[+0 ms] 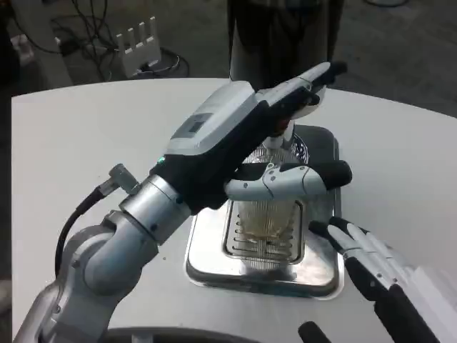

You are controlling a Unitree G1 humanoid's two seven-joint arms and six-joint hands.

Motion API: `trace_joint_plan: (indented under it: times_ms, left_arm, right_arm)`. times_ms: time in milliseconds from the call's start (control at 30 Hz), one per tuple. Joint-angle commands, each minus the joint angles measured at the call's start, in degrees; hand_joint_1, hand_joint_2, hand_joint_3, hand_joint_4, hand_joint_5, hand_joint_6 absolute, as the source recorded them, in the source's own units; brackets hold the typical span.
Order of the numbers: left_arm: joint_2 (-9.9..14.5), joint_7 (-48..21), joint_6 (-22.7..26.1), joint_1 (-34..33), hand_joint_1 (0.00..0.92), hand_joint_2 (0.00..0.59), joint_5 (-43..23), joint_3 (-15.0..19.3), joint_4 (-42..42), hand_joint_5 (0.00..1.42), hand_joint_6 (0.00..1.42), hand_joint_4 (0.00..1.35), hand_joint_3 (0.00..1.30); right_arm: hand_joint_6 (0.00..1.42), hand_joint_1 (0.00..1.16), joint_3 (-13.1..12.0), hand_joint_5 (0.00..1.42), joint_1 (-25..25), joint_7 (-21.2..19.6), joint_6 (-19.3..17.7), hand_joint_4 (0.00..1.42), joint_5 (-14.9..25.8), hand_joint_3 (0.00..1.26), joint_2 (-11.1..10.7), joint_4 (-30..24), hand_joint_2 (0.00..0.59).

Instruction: Grasp the cup under the faucet to collect the drink, then remove the cup.

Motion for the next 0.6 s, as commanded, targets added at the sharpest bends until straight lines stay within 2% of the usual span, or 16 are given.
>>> trace_joint_plan:
  times_ms: [33, 100, 200, 267, 367, 500, 600]
  left_arm:
    - [0.6, -0.9, -1.2, 1.4, 0.0, 0.099, 0.9, -1.5, 1.4, 0.21, 0.17, 0.1, 0.1]
    - [0.7, -0.7, -1.4, 1.5, 0.0, 0.099, 1.1, -1.5, 1.7, 0.21, 0.17, 0.1, 0.1]
    - [0.9, -0.6, -1.4, 1.7, 0.0, 0.099, 1.5, -1.7, 1.9, 0.21, 0.17, 0.1, 0.1]
    - [0.8, -0.4, -1.2, 1.8, 0.0, 0.099, 1.2, -1.6, 1.9, 0.21, 0.17, 0.1, 0.1]
    - [0.7, -0.4, -0.9, 1.8, 0.0, 0.099, 0.9, -1.4, 1.9, 0.21, 0.17, 0.1, 0.1]
    - [0.6, -0.3, -0.9, 1.8, 0.0, 0.099, 1.0, -1.6, 2.0, 0.21, 0.17, 0.1, 0.1]
    - [0.6, -0.3, -0.9, 1.8, 0.0, 0.099, 1.1, -1.7, 2.2, 0.21, 0.17, 0.1, 0.1]
  right_arm:
    - [0.0, 0.63, 1.3, 0.0, -0.4, -1.3, 1.0, 0.01, 0.2, 0.08, 1.2, 1.8, 0.444]
    - [0.0, 0.63, 2.2, 0.0, -1.1, -1.9, 1.8, 0.01, 0.7, 0.08, 2.2, 3.2, 0.444]
    - [0.0, 0.66, 3.1, 0.0, -2.9, -2.5, 3.5, 0.01, 0.5, 0.08, 3.3, 4.6, 0.407]
    - [0.0, 0.68, 3.3, 0.0, -4.2, -3.6, 4.9, 0.01, 1.8, 0.08, 4.7, 6.7, 0.389]
    - [0.0, 0.75, 3.2, 0.0, -5.1, -7.0, 6.2, 0.01, 4.8, 0.06, 7.3, 10.3, 0.315]
    - [0.0, 0.87, 2.0, 0.0, -7.8, -14.8, 2.8, 0.01, 12.5, 0.04, 10.6, 19.3, 0.222]
    - [0.0, 0.91, 1.9, 0.0, -10.5, -17.8, 0.6, 0.02, 17.4, 0.04, 11.4, 24.8, 0.181]
